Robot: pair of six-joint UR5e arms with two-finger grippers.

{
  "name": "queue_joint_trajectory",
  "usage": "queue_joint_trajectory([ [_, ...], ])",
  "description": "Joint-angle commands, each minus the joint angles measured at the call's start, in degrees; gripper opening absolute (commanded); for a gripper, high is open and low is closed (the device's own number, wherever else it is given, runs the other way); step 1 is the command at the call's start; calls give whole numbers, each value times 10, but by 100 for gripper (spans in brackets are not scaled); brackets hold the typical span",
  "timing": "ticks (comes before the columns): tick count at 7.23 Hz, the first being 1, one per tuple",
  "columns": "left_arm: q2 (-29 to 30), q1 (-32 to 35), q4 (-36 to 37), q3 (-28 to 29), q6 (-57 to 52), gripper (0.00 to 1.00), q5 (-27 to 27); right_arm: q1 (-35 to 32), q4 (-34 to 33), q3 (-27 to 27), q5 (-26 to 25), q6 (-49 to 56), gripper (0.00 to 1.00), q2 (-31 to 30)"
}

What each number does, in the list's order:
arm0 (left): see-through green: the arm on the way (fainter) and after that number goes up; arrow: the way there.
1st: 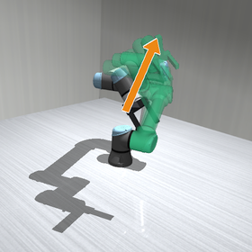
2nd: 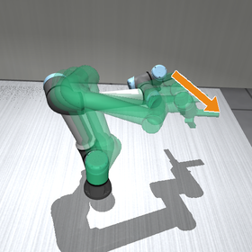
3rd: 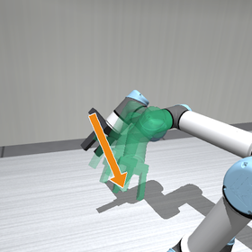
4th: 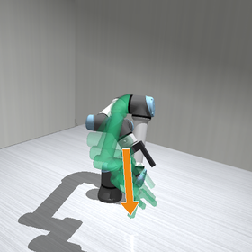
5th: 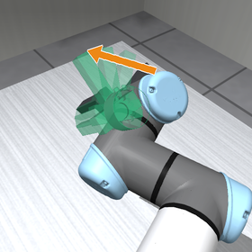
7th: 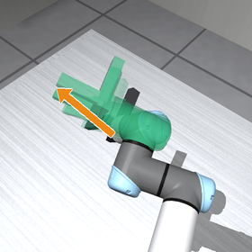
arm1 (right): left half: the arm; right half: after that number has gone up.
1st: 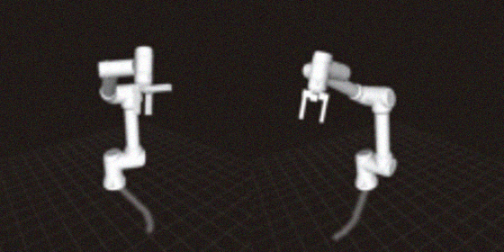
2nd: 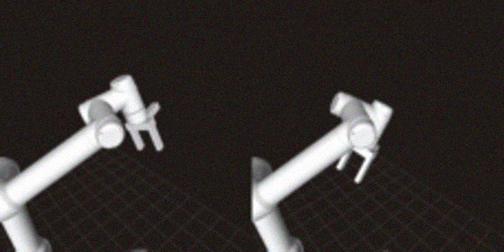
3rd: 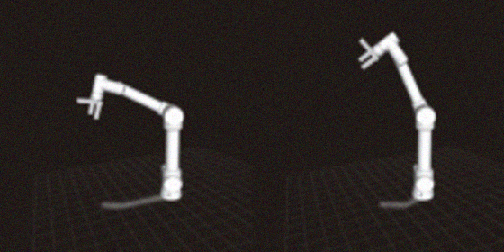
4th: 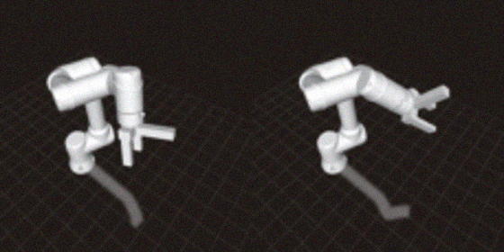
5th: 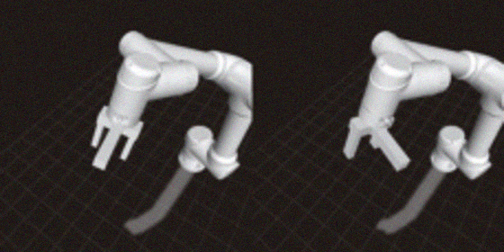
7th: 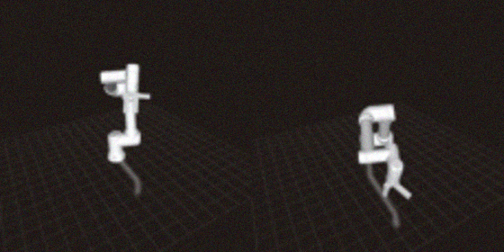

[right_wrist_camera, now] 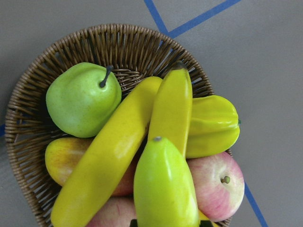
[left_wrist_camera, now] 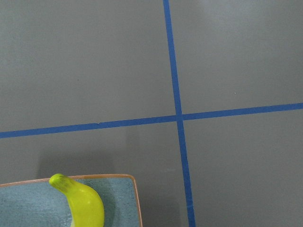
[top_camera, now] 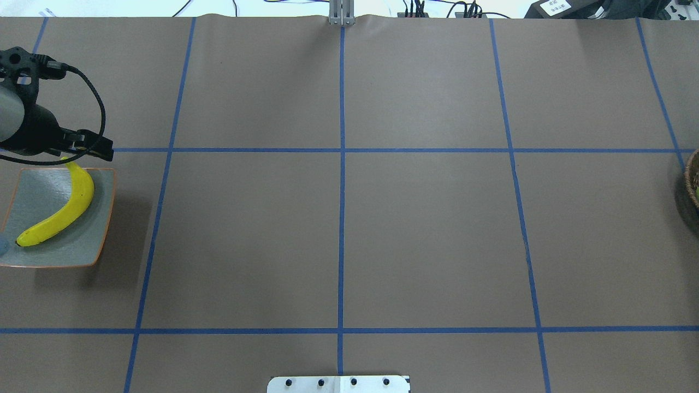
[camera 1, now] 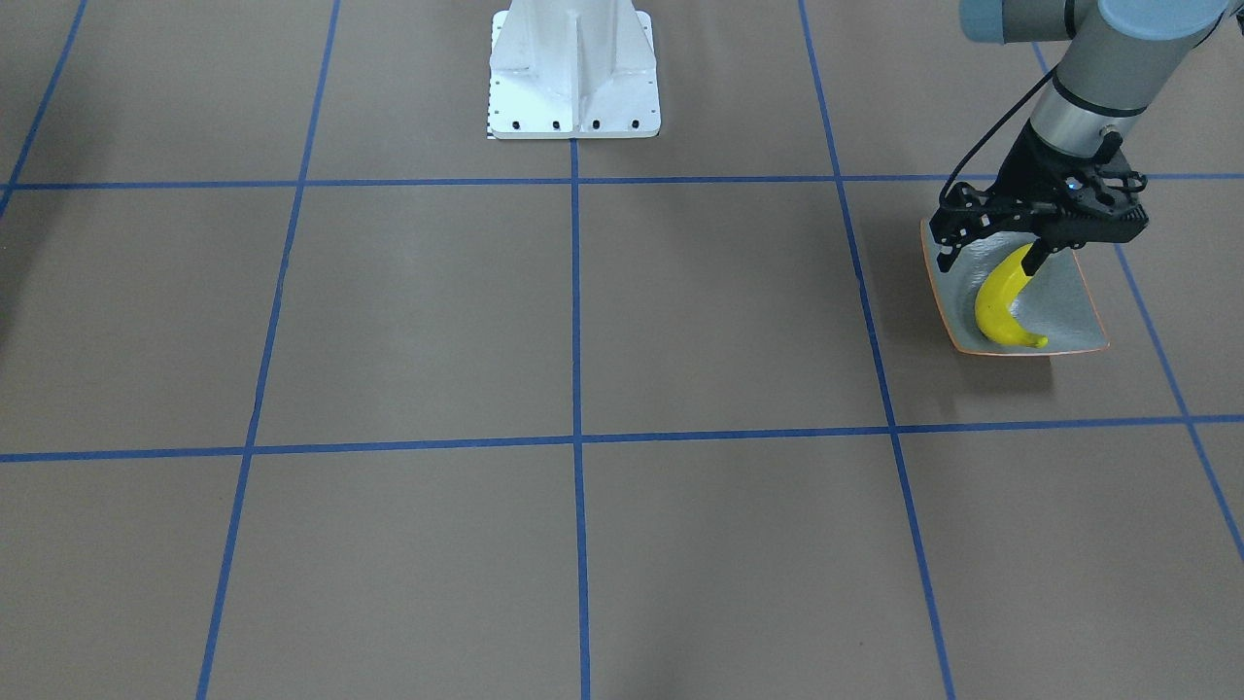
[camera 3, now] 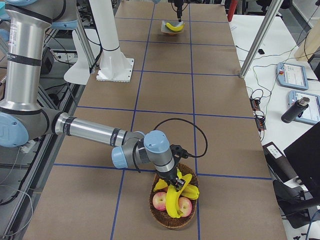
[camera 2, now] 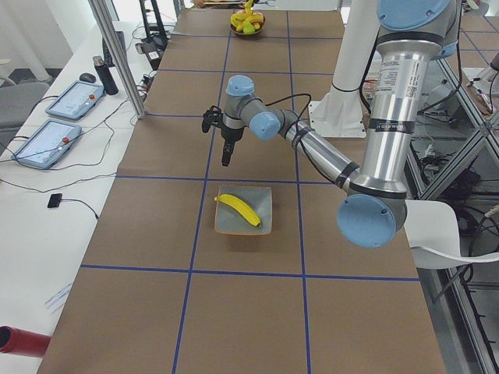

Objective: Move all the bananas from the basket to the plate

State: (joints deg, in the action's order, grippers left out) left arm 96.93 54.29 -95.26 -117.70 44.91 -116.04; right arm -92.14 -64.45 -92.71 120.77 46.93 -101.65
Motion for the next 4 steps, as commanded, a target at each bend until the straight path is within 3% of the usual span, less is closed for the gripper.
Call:
queue_joint_trajectory([
  [1,-2,-1,0,-2,0,100,-1,-22,-71,-55,0,1,0,0],
  [4,-2,-1,-1,0,1,100,-2,-42,-135,-74,0,-6,0,35],
])
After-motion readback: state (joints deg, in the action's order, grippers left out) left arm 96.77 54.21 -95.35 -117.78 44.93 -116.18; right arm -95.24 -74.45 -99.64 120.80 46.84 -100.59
